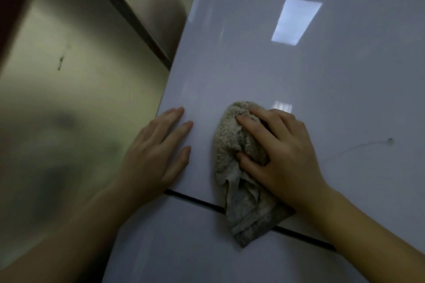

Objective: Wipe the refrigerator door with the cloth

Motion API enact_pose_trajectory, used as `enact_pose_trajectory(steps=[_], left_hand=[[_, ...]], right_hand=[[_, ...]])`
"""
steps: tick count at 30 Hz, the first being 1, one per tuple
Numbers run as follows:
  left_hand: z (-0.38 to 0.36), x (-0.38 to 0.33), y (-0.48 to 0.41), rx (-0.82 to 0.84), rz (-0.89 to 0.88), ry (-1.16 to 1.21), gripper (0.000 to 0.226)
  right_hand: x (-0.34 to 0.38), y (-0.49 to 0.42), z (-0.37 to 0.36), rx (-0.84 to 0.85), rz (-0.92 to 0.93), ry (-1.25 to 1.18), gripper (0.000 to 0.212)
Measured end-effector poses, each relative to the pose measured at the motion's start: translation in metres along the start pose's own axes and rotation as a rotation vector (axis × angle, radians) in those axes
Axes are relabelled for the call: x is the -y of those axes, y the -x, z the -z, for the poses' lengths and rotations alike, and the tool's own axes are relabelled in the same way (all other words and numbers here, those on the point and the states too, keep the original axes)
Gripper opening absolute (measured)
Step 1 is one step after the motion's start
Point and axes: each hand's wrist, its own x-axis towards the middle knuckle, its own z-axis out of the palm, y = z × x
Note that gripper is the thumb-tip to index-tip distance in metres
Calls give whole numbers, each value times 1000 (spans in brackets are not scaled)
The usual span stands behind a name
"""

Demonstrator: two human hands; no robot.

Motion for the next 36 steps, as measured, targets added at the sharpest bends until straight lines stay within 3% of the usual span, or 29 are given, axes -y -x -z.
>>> enact_pose_trajectory(steps=[7, 15, 22, 24, 32, 36], left_hand=[[-2, -6, 37, -1, 24, 8, 51], [-4, -1, 94, -78, 21, -52, 48], [-12, -7, 121, -3, -2, -65, 56], [-11, -6, 123, 3, 11, -58, 57], [-3, -5, 119, 34, 19, -41, 57], [8, -1, 108, 34, 52, -71, 54]], right_hand=[[7, -6, -6, -13, -3, 13, 59], [45, 30, -20, 72, 214, 10, 62], [13, -53, -23, -62, -94, 32, 65], [20, -67, -28, -60, -109, 10, 66], [57, -25, -38, 133, 326, -3, 62], [33, -51, -28, -31, 35, 32, 61]])
